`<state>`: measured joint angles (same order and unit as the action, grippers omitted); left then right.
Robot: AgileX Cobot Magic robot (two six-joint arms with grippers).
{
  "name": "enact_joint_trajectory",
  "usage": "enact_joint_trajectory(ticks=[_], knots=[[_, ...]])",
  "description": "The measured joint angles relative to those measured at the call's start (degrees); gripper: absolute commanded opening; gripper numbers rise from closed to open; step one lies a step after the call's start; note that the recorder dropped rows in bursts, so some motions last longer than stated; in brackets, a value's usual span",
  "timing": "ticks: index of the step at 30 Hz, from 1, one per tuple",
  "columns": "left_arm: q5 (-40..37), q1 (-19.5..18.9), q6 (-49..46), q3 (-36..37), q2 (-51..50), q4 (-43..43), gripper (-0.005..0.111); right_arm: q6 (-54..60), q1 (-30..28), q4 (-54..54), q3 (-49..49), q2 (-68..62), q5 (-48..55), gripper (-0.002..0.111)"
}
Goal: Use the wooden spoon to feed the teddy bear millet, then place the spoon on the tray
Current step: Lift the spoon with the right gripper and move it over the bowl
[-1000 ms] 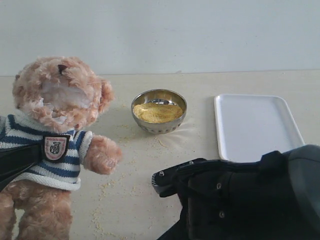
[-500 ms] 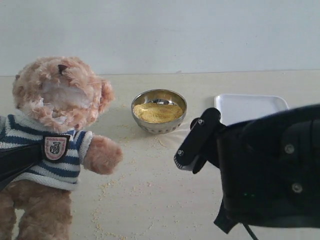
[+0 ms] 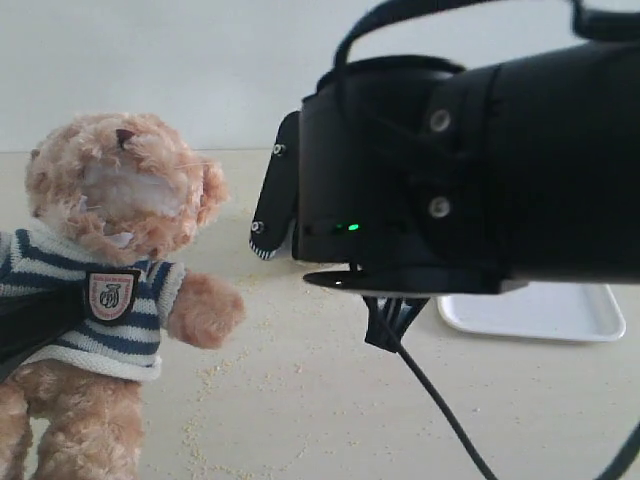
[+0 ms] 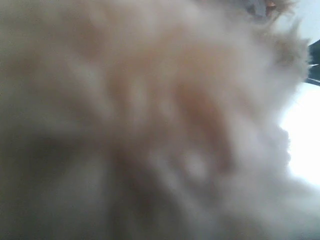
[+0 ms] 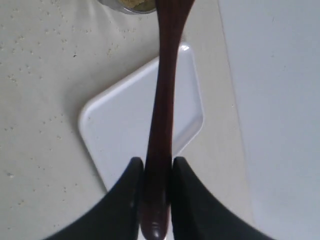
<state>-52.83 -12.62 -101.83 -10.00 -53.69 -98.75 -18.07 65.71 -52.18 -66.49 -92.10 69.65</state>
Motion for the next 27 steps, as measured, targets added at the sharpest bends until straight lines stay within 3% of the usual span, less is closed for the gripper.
enact_joint_trajectory(ticks=[12, 19, 27], knots=[[0.0, 0.0, 0.0, 0.0, 0.0, 0.0, 0.005, 1.95, -2.66, -9.16, -0.36, -4.68, -0.1, 0.0], [0.0, 0.0, 0.0, 0.0, 0.0, 0.0, 0.005, 3.16, -8.63, -8.34, -0.36, -4.68, -0.1, 0.0], [0.0, 0.0, 0.0, 0.0, 0.0, 0.0, 0.005, 4.58, -9.61, -8.34, -0.36, -4.68, 0.02, 0.0]])
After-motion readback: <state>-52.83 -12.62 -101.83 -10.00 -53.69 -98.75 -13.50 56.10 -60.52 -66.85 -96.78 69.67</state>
